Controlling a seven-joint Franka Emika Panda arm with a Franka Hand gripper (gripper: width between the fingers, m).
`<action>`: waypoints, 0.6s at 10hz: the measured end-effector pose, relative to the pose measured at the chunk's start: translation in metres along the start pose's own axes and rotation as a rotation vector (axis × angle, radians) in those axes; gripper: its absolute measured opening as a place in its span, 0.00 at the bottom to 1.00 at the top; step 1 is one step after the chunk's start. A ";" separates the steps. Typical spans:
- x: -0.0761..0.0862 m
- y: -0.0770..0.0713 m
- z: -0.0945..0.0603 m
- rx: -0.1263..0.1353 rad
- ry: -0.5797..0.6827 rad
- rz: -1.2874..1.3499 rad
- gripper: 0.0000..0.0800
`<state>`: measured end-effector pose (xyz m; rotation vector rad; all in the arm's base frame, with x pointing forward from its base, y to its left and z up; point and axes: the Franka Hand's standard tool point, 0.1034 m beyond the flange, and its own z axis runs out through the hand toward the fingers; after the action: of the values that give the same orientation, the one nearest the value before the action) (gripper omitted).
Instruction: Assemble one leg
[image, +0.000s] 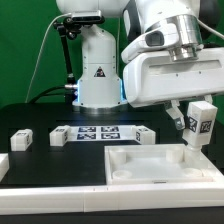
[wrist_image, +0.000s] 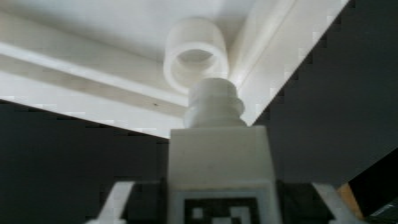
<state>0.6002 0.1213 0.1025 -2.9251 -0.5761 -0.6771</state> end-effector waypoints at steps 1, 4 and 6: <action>0.004 0.007 -0.001 -0.028 0.064 -0.013 0.36; 0.006 0.013 0.012 -0.025 0.062 -0.013 0.36; -0.001 0.012 0.019 -0.020 0.050 -0.009 0.36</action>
Offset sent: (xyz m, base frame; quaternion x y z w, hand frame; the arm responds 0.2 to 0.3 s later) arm 0.0158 0.0038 -0.0069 -0.0008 0.0097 -0.0071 0.9999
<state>0.6120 0.1137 0.0848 -2.9168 -0.5810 -0.7591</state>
